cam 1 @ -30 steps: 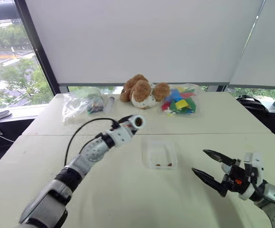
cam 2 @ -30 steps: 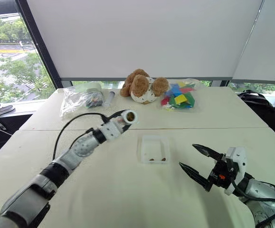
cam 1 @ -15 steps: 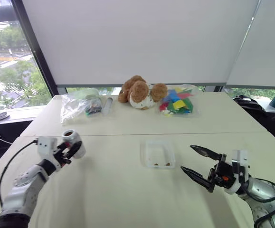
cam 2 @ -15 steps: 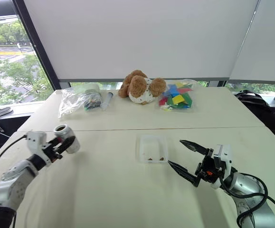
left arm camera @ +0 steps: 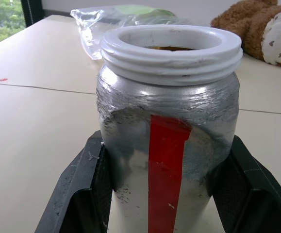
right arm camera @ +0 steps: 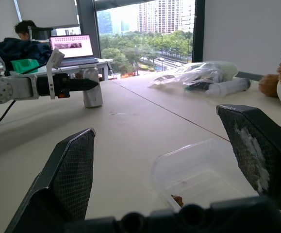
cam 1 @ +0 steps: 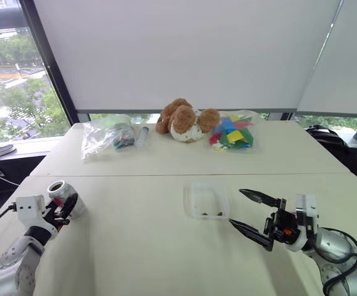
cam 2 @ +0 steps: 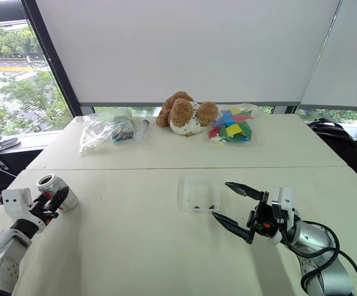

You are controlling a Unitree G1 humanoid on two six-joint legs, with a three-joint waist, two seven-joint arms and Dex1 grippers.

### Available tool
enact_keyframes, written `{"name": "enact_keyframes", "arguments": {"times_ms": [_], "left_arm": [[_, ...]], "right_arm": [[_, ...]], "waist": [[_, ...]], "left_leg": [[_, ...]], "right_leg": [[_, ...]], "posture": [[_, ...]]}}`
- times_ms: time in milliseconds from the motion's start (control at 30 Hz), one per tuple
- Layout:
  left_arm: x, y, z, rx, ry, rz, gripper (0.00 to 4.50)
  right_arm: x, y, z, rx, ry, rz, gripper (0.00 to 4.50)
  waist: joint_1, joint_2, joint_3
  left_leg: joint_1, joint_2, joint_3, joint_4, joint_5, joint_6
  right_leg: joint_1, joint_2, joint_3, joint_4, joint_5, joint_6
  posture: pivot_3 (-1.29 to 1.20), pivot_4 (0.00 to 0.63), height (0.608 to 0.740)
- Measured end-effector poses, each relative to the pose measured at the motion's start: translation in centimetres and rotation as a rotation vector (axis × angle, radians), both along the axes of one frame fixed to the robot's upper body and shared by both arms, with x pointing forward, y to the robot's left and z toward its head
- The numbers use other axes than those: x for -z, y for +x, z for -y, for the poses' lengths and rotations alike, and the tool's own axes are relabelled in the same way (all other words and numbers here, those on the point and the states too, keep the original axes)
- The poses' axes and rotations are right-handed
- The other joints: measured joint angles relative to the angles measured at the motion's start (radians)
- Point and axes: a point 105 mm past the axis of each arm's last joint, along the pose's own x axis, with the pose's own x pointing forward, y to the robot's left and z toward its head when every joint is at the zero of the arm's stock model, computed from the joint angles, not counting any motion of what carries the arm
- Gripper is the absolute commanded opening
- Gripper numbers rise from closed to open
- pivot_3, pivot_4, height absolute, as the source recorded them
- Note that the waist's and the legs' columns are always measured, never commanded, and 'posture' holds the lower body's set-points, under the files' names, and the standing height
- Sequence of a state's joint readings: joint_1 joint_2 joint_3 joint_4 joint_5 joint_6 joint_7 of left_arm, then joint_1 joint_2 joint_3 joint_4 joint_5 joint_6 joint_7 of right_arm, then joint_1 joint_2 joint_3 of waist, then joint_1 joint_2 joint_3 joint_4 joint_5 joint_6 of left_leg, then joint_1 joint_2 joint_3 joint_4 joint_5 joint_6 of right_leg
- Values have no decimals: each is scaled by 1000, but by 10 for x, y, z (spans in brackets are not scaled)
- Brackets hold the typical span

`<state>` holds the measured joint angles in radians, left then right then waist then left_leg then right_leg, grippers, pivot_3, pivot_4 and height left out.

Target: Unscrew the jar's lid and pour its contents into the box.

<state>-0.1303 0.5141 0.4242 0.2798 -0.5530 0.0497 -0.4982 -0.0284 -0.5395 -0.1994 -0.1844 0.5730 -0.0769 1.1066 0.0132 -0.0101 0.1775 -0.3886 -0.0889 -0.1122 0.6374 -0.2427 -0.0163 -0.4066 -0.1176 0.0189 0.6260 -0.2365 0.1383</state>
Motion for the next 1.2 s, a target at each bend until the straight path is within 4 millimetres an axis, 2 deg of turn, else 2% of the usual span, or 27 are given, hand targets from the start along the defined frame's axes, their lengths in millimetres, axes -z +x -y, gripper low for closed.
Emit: {"name": "enact_keyframes", "arguments": {"times_ms": [233,367,400,700,867,1033,1200], "left_arm": [[2,1,1,-1,37,-7,2061],[8,0,2,0,31,-28,4101],[12,-1,3,1,25,-40,4438],[18,-1,5,6,23,-63,4438],[22,-9,1,-3,39,-81,4438],[21,-26,-13,5,117,-122,4438],[21,-62,-28,80,296,-224,4438]], "right_arm": [[0,3,3,-1,-4,-1,4382],[0,2,5,5,-8,-4,4500],[0,2,6,7,-10,-4,4500],[4,-1,13,33,-6,-26,4500],[9,-5,18,53,-12,-52,4500],[14,-14,30,92,-20,-85,4500],[8,-23,50,138,-85,-84,4500]], "waist": [[-1,2,-2],[-1,2,-2],[-1,2,-2],[-1,2,-2],[-1,2,-2],[-2,2,-2],[-3,2,-2]], "left_leg": [[0,0,0,0,0,0],[0,0,0,0,0,0],[0,0,0,0,0,0],[0,0,0,0,0,0],[0,0,0,-2,0,0],[0,1,0,-5,0,0],[-1,1,2,-7,-1,0]], "right_leg": [[0,0,0,0,0,0],[0,0,0,0,0,0],[0,0,0,0,0,0],[0,0,0,-1,0,0],[-1,0,0,-3,0,0],[0,0,0,-7,0,-1],[0,-1,1,-11,-2,-4]], "posture": [[0,150,740],[0,150,740],[0,150,740],[0,150,740],[0,150,740],[0,150,740],[0,150,740]]}}
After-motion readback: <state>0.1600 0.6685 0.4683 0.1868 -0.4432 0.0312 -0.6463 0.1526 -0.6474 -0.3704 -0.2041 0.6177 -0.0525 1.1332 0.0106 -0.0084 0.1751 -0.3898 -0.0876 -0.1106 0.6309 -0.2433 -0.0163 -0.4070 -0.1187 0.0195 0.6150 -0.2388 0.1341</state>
